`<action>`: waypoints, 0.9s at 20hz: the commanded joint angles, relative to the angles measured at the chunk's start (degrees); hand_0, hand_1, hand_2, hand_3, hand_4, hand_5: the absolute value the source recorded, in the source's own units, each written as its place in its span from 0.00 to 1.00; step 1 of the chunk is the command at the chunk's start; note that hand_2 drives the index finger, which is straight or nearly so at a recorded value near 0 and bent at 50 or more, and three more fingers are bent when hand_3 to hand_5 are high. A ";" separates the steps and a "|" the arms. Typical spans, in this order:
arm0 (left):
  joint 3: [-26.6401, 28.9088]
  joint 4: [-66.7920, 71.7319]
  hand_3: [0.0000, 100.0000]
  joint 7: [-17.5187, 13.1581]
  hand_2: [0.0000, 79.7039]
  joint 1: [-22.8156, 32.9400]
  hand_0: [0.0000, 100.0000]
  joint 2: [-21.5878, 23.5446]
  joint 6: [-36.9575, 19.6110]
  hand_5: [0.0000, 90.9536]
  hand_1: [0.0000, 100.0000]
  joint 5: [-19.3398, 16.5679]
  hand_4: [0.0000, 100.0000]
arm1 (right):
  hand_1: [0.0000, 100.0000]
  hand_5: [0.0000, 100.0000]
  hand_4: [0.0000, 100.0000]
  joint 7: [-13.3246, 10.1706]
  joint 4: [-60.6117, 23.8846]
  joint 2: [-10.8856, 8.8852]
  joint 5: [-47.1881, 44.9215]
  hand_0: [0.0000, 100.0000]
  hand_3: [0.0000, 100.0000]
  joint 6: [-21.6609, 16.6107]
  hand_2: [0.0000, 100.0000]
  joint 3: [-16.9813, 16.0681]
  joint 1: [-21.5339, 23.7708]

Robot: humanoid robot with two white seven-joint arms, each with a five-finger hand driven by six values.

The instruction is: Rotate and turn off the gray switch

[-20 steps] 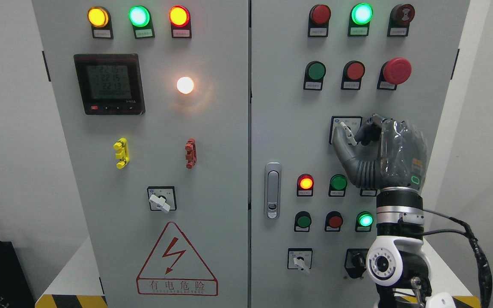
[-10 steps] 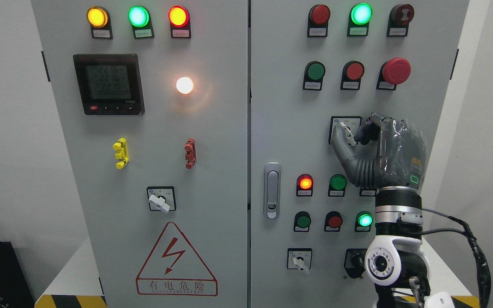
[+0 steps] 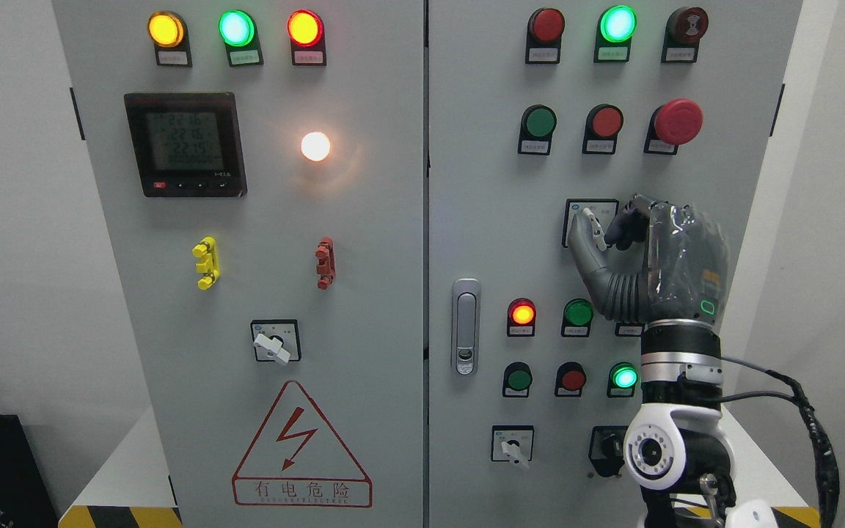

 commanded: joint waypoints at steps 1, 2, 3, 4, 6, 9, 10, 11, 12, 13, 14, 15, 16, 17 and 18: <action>1.85 1.31 0.00 -0.07 0.00 -0.02 0.12 0.00 -0.30 0.00 0.39 -0.44 0.00 | 0.39 0.93 0.80 -0.19 -0.01 0.00 -0.01 0.49 0.87 0.01 0.77 0.15 0.00; 1.85 1.31 0.00 -0.07 0.00 -0.02 0.12 0.00 -0.30 0.00 0.39 -0.44 0.00 | 0.39 0.93 0.80 -0.19 -0.01 -0.09 -0.01 0.49 0.87 -0.08 0.77 0.15 0.00; 1.85 1.31 0.00 -0.07 0.00 -0.02 0.12 0.00 -0.30 0.00 0.39 -0.44 0.00 | 0.38 0.93 0.80 -0.19 -0.01 0.00 -0.01 0.49 0.87 0.01 0.78 0.15 0.00; 1.85 1.31 0.00 -0.07 0.00 0.07 0.12 0.00 -0.30 0.00 0.39 -0.44 0.00 | 0.38 0.93 0.80 -0.19 -0.01 0.00 -0.01 0.49 0.87 0.01 0.78 0.15 0.00; 1.85 1.31 0.00 -0.07 0.00 -0.02 0.12 0.00 -0.30 0.00 0.39 -0.44 0.00 | 0.37 0.93 0.81 -0.19 -0.01 0.00 -0.01 0.49 0.88 -0.08 0.78 0.15 0.00; 1.85 1.31 0.00 -0.07 0.00 -0.02 0.12 0.00 -0.30 0.00 0.39 -0.44 0.00 | 0.36 0.94 0.81 -0.19 -0.01 0.00 -0.10 0.50 0.88 0.01 0.79 0.15 0.00; 1.85 1.31 0.00 0.02 0.00 -0.02 0.12 0.00 -0.30 0.00 0.39 -0.44 0.00 | 0.36 0.94 0.81 -0.19 -0.01 0.00 -0.19 0.50 0.88 0.01 0.79 0.15 0.00; 1.76 1.31 0.00 -0.07 0.00 -0.02 0.12 0.00 -0.30 0.00 0.39 -0.44 0.00 | 0.36 0.94 0.81 -0.19 -0.01 0.00 -0.19 0.50 0.88 -0.08 0.79 0.15 0.00; 1.85 1.31 0.00 0.02 0.00 -0.02 0.12 0.00 -0.30 0.00 0.39 -0.44 0.00 | 0.35 0.94 0.81 -0.19 -0.01 0.00 -0.19 0.51 0.88 -0.08 0.79 0.15 0.00; 1.85 1.31 0.00 -0.07 0.00 -0.02 0.12 0.00 -0.30 0.00 0.39 -0.44 0.00 | 0.34 0.94 0.81 -0.19 -0.09 0.00 -0.19 0.52 0.88 -0.08 0.79 0.15 0.00; 1.85 1.31 0.00 -0.07 0.00 -0.02 0.12 0.00 -0.30 0.00 0.39 -0.44 0.00 | 0.34 0.94 0.81 -0.28 -0.09 0.00 -0.27 0.52 0.88 -0.08 0.79 0.15 0.00; 1.85 1.31 0.00 -0.07 0.00 -0.02 0.12 0.00 -0.30 0.00 0.39 -0.44 0.00 | 0.33 0.94 0.81 -0.20 -0.09 0.00 -0.27 0.53 0.88 -0.08 0.79 0.15 0.08; 1.85 1.31 0.00 0.02 0.00 -0.02 0.12 0.00 -0.30 0.00 0.39 -0.44 0.00 | 0.33 0.94 0.81 -0.28 -0.09 -0.09 -0.27 0.53 0.88 -0.16 0.79 0.15 0.08; 1.85 1.31 0.00 -0.07 0.00 -0.02 0.12 0.00 -0.30 0.00 0.39 -0.44 0.00 | 0.33 0.94 0.81 -0.28 -0.09 -0.09 -0.27 0.54 0.88 -0.17 0.79 0.15 0.17; 1.85 1.31 0.00 -0.07 0.00 0.07 0.12 0.00 -0.30 0.00 0.39 -0.44 0.00 | 0.33 0.94 0.81 -0.28 -0.09 0.00 -0.27 0.54 0.88 -0.17 0.79 0.07 0.26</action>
